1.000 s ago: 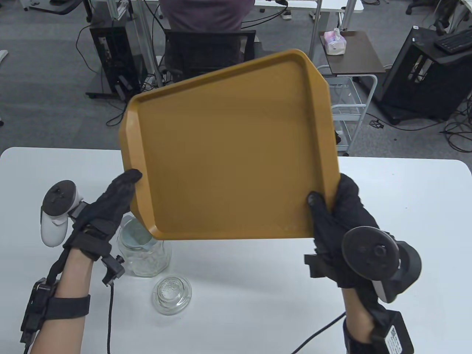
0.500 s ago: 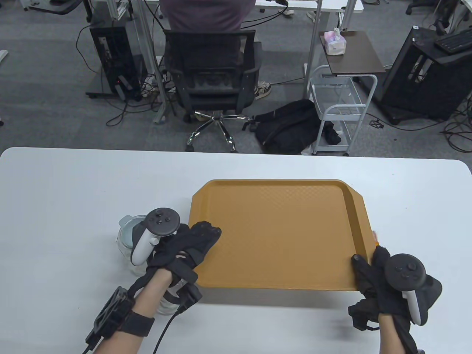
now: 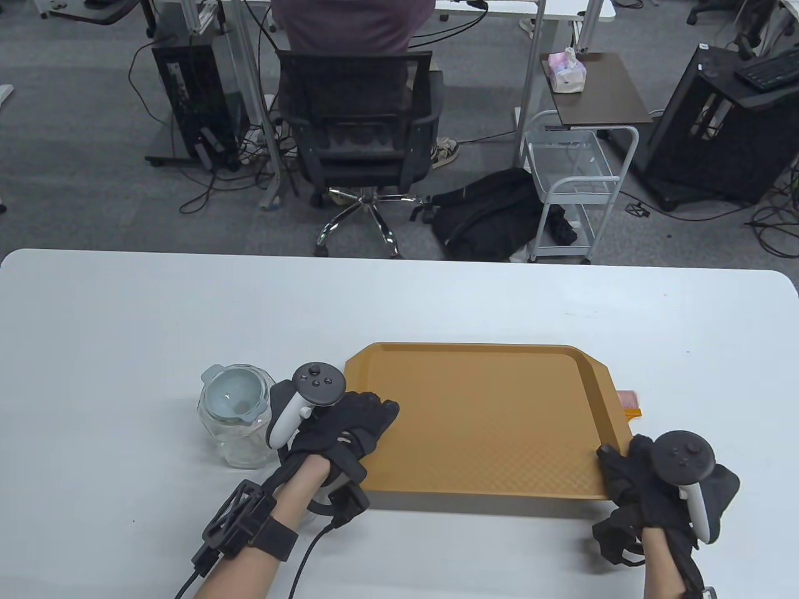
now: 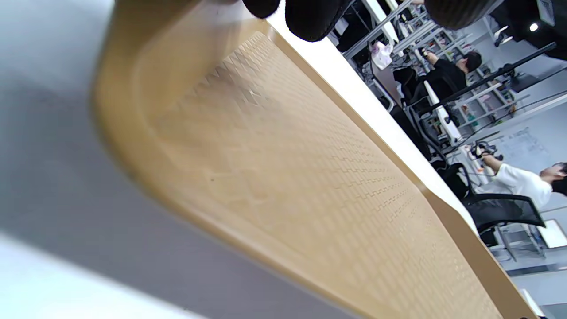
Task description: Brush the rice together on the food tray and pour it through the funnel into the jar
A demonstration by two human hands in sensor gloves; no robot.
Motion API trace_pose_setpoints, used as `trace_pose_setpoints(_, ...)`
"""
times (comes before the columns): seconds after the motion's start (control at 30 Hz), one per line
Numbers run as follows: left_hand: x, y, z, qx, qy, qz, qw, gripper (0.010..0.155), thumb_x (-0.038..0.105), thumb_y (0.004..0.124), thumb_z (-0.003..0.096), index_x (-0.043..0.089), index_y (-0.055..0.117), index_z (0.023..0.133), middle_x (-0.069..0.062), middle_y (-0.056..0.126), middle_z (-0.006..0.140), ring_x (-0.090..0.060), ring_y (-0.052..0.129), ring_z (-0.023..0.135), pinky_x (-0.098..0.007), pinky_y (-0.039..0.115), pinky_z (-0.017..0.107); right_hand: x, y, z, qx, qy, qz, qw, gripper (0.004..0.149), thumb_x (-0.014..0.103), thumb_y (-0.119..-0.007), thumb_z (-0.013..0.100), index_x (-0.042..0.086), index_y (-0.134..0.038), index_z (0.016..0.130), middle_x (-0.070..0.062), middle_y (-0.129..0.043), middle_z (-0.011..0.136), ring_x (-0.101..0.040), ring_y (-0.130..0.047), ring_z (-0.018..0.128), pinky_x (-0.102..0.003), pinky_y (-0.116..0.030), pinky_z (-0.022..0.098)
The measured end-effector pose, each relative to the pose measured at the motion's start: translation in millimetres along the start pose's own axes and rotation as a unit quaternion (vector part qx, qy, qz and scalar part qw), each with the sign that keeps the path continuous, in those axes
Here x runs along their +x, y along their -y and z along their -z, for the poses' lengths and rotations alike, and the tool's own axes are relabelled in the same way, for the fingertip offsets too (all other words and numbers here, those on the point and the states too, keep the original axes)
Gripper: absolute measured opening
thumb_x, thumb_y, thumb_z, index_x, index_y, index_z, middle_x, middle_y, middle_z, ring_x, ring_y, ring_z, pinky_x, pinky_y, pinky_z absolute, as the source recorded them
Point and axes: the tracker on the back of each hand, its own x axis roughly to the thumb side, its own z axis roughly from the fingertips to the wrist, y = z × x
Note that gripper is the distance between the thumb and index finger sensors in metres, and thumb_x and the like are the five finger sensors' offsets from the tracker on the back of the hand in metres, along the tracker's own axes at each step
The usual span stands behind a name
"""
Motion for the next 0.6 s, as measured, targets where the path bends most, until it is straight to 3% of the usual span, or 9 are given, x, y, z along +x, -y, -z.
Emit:
trace_pose_setpoints(0.3, 3, 7, 8, -0.01, -0.044, 0.043, 0.998, 0.076, 0.068, 0.059, 0.0525, 0.017, 0.053, 0.109, -0.012, 0.045, 0.12, -0.067, 0.028, 0.101, -0.075, 0.038, 0.066, 1, -10, 4, 0.001, 0.006, -0.011, 1.0, 0.067, 0.038, -0.085, 0.047, -0.011, -0.071, 0.09, -0.013, -0.097, 0.051, -0.011, -0.097, 0.009, -0.026, -0.085, 0.003)
trace_pose_setpoints(0.43, 5, 11, 8, 0.013, -0.043, 0.068, 0.997, 0.076, 0.067, 0.059, 0.0521, 0.017, 0.055, 0.109, -0.012, 0.047, 0.119, -0.066, 0.029, 0.101, -0.075, 0.038, 0.066, 0, -16, 4, 0.016, -0.004, -0.074, 0.997, 0.069, 0.042, -0.083, 0.048, -0.009, -0.071, 0.093, -0.01, -0.097, 0.049, -0.011, -0.095, 0.008, -0.027, -0.084, 0.003)
trace_pose_setpoints(0.6, 4, 16, 13, -0.002, -0.05, 0.073, 0.996, 0.075, 0.067, 0.059, 0.0522, 0.017, 0.056, 0.108, -0.011, 0.049, 0.119, -0.066, 0.029, 0.101, -0.075, 0.038, 0.066, 3, -20, 2, 0.003, -0.01, -0.119, 0.993, 0.071, 0.043, -0.083, 0.048, -0.008, -0.069, 0.096, -0.009, -0.097, 0.051, -0.012, -0.095, 0.01, -0.027, -0.084, 0.005)
